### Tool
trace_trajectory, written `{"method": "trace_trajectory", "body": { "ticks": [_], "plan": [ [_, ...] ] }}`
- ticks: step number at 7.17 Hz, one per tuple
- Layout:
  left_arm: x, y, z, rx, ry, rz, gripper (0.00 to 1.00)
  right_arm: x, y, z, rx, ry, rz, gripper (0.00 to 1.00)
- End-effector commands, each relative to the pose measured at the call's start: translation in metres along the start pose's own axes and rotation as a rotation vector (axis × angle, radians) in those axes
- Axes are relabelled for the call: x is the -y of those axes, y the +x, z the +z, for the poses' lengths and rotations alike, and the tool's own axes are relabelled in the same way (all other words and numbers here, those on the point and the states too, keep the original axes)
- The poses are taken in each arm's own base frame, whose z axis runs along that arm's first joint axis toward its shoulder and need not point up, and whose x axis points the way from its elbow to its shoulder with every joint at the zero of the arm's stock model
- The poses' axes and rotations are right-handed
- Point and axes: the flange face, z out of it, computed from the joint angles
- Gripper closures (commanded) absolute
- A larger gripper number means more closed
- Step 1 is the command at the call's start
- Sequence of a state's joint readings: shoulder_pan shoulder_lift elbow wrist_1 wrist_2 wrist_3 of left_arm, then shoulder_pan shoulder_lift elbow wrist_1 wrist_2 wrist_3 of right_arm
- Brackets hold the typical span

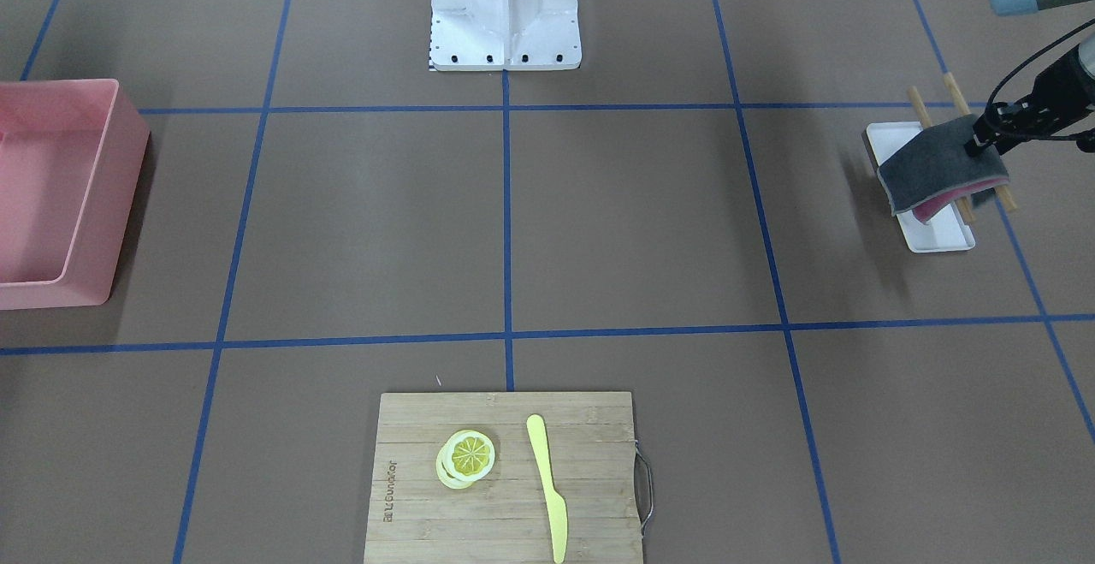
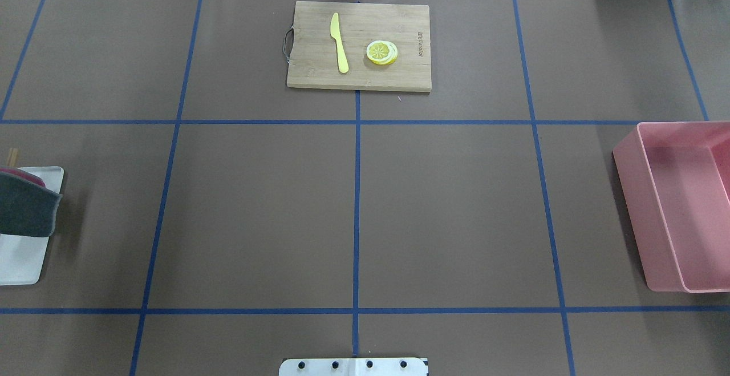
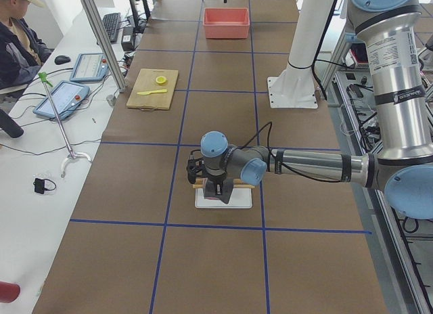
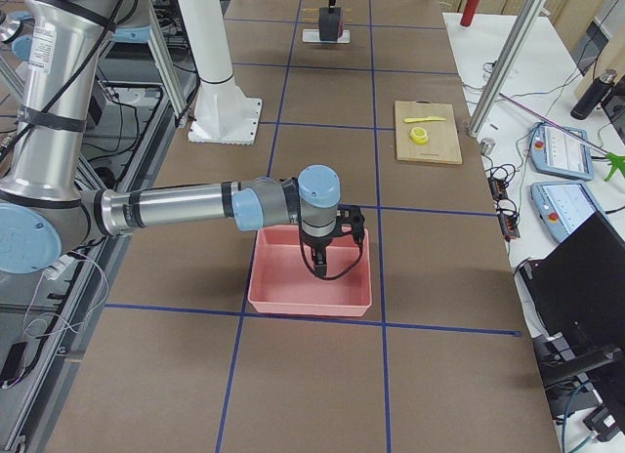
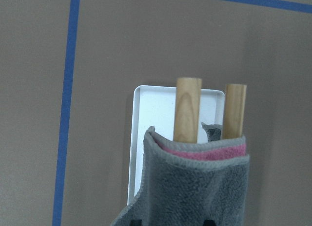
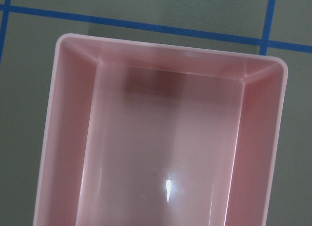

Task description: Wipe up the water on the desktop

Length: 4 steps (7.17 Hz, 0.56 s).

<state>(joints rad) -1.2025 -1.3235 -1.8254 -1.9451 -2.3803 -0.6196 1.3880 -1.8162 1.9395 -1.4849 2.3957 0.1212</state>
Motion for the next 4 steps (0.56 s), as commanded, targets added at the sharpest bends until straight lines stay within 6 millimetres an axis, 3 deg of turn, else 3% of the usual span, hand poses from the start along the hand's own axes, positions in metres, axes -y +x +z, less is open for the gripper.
{"method": "trace_trajectory", "body": {
  "ticks": [1, 3, 4],
  "plan": [
    [-0.0018, 0.0027, -0.0038, -0.005, 0.005, 0.003, 0.52, 0.0, -0.0003, -0.0004, 0.0, 0.001, -0.001, 0.0],
    [-0.0019, 0.0024, -0.0069, -0.008, 0.01, 0.001, 0.78, 0.0, -0.0003, -0.0004, 0.0, 0.001, -0.001, 0.0],
    [-0.0076, 0.0003, -0.0091, -0.008, 0.009, -0.002, 0.82, -0.0001, -0.0005, 0.0001, 0.008, -0.001, 0.001, 0.0]
  ]
}}
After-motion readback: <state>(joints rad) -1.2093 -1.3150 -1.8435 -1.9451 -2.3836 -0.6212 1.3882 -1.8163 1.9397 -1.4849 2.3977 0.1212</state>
